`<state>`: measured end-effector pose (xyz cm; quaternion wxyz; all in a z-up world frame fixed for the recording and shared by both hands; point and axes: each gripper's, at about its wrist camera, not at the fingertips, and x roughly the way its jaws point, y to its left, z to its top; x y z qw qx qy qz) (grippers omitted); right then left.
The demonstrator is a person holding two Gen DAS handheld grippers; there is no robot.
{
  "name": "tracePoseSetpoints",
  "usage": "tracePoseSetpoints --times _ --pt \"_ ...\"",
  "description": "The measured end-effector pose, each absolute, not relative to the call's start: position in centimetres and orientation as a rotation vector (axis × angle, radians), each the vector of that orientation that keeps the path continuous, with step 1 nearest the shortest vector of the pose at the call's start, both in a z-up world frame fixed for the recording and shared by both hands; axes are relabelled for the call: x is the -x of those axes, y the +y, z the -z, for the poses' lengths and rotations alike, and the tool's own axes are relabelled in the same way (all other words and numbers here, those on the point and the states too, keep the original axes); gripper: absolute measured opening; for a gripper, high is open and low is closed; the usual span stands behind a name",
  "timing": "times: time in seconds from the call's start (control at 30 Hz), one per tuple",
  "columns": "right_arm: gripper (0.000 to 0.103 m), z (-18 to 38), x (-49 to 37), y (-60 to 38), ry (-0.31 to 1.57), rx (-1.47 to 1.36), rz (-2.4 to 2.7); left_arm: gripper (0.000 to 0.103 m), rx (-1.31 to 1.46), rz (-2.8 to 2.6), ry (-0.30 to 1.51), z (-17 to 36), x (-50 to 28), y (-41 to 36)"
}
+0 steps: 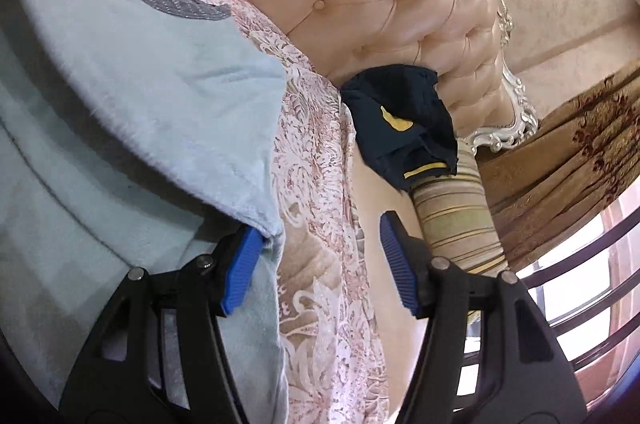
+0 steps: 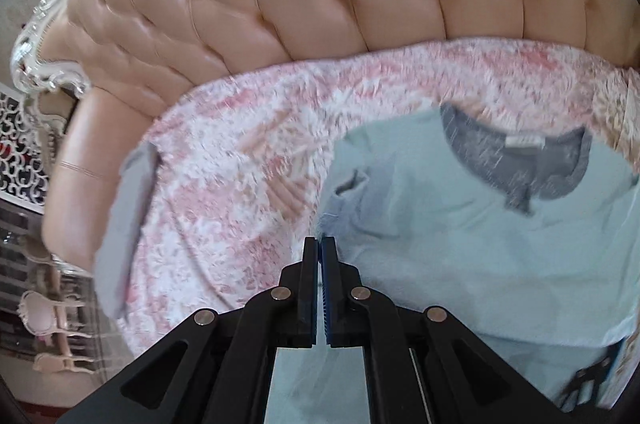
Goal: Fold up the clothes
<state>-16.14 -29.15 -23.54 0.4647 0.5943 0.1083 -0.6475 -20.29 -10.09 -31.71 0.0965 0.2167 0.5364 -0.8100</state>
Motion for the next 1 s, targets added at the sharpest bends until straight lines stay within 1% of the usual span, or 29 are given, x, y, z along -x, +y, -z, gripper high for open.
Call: tracePoseSetpoints --times 0.17,0.23,0.37,0.4,0.43,0.47,0.5,0.57,0.7,0.83,0.93,1.0 --pt "0.002 25.5 13.7 -29.1 0.357 -1.449 1.583 0.064 -0.641 2.403 1.575 31.6 20.5 -9.8" --pt "0.006 26.1 13.1 -29.0 0.399 -1.446 1.576 0.064 -0.643 2.410 1.568 31.6 20.5 -9.7" --pt "0.007 28.0 12.8 -29.3 0.477 -1.501 1.567 0.064 -0.651 2.420 1.565 31.6 20.5 -9.6" --pt "0.019 28.2 12.5 -29.3 0.492 -1.506 1.558 0.064 -0.654 2.421 1.562 31.6 20.5 -9.6" --pt "0.048 28.3 12.2 -29.3 0.510 -1.511 1.548 0.064 -0.659 2.420 1.554 31.5 20.6 -9.5" --pt "0.069 28.5 11.7 -29.4 0.544 -1.516 1.530 0.064 -0.663 2.418 1.546 31.5 20.6 -9.4" --pt "0.096 28.6 11.2 -29.4 0.576 -1.522 1.512 0.064 -0.669 2.414 1.539 31.4 20.6 -9.3" --pt "0.097 28.1 10.3 -29.3 0.589 -1.536 1.473 0.065 -0.697 2.408 1.515 31.2 20.7 -9.0" --pt "0.098 23.6 9.9 -28.4 0.455 -1.535 1.365 0.070 -0.779 2.398 1.452 30.6 20.9 -8.0" --pt "0.098 13.0 12.6 -24.7 0.234 -1.388 1.370 0.072 -0.852 2.421 1.439 30.1 20.9 -6.7" --pt "0.099 3.9 16.8 -18.5 0.048 -1.202 1.546 0.072 -0.962 2.480 1.466 29.7 20.3 -6.1" --pt "0.103 5.8 18.0 -13.8 -0.085 -1.183 1.587 0.072 -1.040 2.512 1.507 29.5 19.5 -6.0"
